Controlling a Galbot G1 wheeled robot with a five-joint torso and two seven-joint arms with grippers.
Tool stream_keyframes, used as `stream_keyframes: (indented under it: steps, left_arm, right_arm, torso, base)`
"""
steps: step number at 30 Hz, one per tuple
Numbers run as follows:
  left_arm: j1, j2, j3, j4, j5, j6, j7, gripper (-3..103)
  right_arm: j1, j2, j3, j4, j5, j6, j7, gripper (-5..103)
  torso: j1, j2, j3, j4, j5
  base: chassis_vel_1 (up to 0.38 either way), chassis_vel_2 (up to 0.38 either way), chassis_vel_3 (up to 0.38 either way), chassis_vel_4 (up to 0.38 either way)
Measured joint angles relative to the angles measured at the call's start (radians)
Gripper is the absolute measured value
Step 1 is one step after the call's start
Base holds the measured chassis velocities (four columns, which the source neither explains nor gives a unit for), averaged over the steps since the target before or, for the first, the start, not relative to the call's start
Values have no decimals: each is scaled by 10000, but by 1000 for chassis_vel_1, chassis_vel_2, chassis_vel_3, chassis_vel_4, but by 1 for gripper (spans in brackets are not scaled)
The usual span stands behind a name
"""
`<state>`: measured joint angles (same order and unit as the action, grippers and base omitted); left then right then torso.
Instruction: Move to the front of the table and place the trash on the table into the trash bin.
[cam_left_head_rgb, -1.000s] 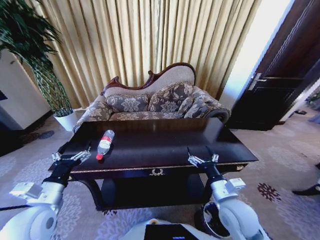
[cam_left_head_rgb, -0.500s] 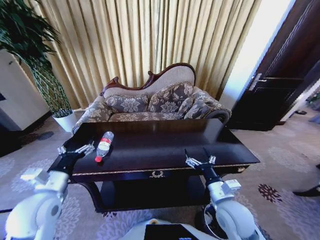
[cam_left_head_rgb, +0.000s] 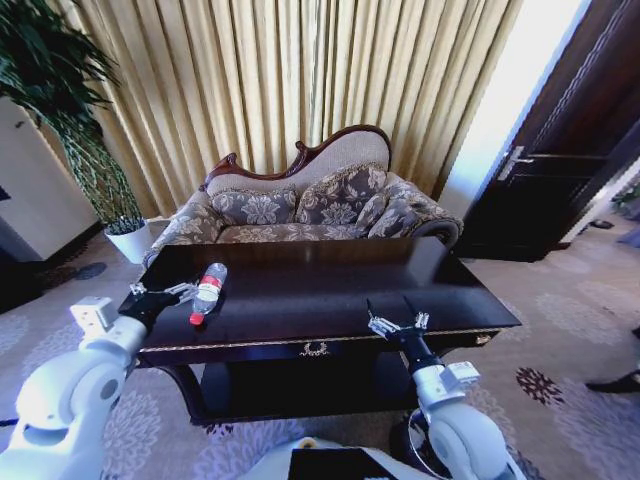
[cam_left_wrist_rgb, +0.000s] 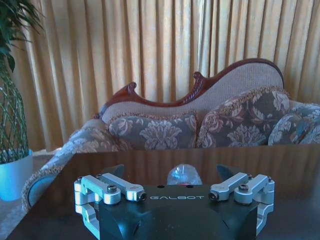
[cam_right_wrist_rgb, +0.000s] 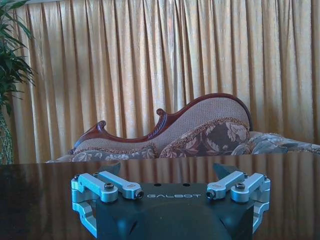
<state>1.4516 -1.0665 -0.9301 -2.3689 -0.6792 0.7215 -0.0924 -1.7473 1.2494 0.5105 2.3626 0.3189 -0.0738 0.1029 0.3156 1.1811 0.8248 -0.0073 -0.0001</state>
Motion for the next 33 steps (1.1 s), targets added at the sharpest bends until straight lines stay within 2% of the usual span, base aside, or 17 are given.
stream_keyframes:
  steps: [10,20,33]
  left_arm:
    - [-117,-64,411,643,65,-50,90,100]
    - [-221,-231,894,1357,480,-110,403,100]
    - [-389,-237,1257,1682,764,-111,504,100]
  right_arm:
    - [-30,6,19,0,0,80,11,100]
    - [-38,-21,131,60,54,110,30,100]
    - [-38,-50,181,166,111,111,40,100]
  torso:
    - [0,0,0,-1,1]
    - [0,0,0,0,1]
    - [0,0,0,0,2]
  base:
    - [0,0,0,0]
    - [0,0,0,0]
    - [0,0,0,0]
